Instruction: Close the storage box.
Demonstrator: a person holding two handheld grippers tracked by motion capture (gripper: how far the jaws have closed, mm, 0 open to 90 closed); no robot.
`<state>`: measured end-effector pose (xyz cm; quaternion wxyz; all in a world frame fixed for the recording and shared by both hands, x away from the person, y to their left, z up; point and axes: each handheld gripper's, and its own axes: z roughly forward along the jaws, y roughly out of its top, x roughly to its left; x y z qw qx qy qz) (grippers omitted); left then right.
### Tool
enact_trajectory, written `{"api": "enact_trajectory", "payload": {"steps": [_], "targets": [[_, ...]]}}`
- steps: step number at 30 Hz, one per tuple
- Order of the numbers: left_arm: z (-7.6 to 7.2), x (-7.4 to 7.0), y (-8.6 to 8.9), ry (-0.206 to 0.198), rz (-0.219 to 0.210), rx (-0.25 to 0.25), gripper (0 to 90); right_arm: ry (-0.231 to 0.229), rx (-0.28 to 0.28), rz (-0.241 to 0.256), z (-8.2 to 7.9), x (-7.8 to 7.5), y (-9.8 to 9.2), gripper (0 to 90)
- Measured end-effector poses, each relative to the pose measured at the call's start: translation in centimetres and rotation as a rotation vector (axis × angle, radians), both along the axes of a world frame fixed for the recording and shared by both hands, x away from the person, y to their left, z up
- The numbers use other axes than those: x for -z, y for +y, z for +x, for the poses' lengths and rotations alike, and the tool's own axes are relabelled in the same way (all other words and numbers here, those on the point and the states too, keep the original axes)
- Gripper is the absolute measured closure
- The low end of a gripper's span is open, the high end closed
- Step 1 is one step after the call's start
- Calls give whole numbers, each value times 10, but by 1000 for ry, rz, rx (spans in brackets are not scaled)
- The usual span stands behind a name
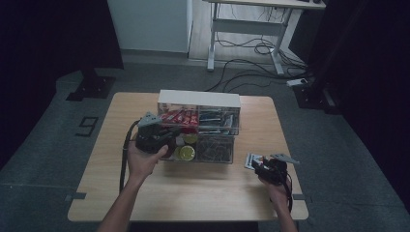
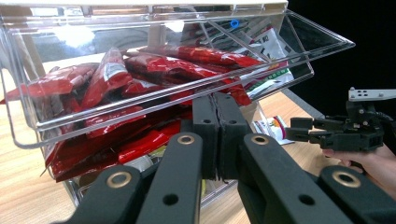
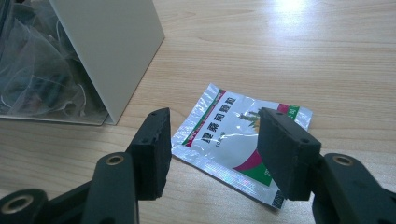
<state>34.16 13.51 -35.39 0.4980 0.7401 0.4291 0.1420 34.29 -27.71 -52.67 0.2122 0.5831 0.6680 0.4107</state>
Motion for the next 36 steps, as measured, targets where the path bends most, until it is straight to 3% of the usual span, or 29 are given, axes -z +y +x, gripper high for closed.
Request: {"api": "enact_trajectory", "payload": {"steps": [8,15,21,29,36], "targets": [[0,1,0,-7,-5,-1,875,-2,3,5,0,0,-1,444],[-8,5,4,-50,-14,24,772,-11,-5,16,-2,0,-2,443],[-14,12,8,-61,2,28,720,-30,-21,34,-2,-1,-1,443],[-21,23,14,-68,-9,35,653,-54,-47,34,-5,-3,1,439],[-33,36,18,-91,23,18,598,-68,-61,31,-6,-4,1,436]]}}
